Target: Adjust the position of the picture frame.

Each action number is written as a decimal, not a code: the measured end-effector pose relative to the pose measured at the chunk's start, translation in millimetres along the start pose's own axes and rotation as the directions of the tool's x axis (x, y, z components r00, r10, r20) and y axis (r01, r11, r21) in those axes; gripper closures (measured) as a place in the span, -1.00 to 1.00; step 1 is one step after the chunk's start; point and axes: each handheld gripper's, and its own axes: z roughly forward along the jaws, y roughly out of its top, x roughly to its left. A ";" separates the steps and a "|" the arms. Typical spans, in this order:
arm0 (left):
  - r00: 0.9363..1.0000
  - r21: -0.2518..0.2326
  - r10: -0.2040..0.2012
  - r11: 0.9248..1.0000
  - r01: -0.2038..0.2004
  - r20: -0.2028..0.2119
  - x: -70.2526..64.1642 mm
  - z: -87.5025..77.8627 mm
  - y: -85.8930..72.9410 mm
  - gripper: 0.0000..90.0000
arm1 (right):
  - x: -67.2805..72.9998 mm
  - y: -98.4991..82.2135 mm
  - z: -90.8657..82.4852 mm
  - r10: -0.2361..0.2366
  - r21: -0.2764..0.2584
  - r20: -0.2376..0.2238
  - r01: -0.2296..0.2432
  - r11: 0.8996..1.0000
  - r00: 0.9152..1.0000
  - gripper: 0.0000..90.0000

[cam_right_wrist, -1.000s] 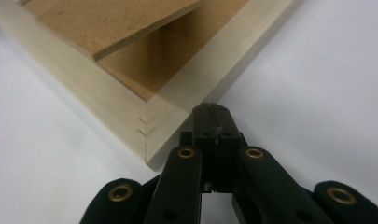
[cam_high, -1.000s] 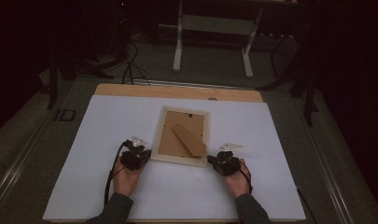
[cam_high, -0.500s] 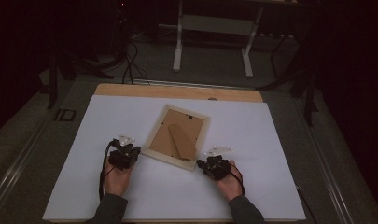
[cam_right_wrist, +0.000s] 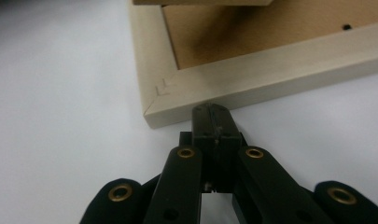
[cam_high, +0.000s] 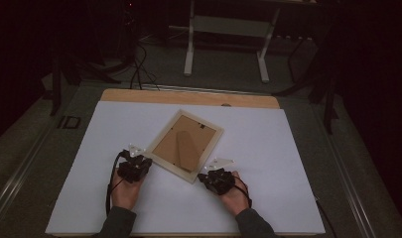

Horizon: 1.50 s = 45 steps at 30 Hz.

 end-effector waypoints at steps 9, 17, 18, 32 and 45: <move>1.000 0.010 0.001 1.000 -0.001 0.010 0.0 2.8 -0.5 0.97 | 12.2 13.6 15.2 -0.040 0.000 -0.049 0.040 0.999 0.998 1.00; 1.000 0.017 -0.003 1.000 0.003 0.015 -1.7 6.0 -0.9 0.96 | -16.2 24.6 2.1 0.029 -0.069 -0.025 -0.030 0.997 0.999 1.00; 1.000 0.018 -0.003 1.000 0.003 0.015 -2.0 6.3 -1.0 0.96 | -24.7 28.2 0.8 0.042 -0.077 -0.007 -0.042 0.996 0.999 1.00; 1.000 0.026 0.000 1.000 0.000 0.018 -3.2 6.9 -1.5 0.96 | -60.7 50.6 20.5 0.082 -0.061 0.083 -0.077 0.995 0.993 1.00; 1.000 0.044 0.013 0.999 -0.014 0.013 -7.1 9.2 -2.7 0.96 | -76.0 62.6 33.3 0.126 -0.048 0.115 -0.121 0.991 0.985 1.00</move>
